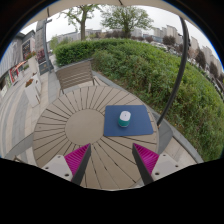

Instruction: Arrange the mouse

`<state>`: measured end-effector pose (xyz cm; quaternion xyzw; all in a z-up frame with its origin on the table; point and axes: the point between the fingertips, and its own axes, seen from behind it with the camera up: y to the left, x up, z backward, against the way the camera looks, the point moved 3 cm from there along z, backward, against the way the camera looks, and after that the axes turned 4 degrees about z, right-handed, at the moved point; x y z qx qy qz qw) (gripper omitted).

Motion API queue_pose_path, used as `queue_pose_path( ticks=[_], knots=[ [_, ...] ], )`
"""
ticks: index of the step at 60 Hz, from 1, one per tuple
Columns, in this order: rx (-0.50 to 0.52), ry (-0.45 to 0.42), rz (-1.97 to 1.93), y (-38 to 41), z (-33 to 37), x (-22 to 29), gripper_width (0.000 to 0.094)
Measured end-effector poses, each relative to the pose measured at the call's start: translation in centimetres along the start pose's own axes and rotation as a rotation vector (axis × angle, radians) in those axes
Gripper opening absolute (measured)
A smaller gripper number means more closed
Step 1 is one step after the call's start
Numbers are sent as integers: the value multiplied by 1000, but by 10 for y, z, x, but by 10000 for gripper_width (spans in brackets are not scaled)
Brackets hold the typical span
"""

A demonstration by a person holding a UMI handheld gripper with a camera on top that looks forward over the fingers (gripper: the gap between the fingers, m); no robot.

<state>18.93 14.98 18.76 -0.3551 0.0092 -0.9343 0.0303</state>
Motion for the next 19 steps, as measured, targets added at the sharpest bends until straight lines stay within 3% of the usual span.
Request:
queue_pose_path(
  ticks=[19],
  knots=[
    [-3,-31,47,10,19,-8,849]
  ],
)
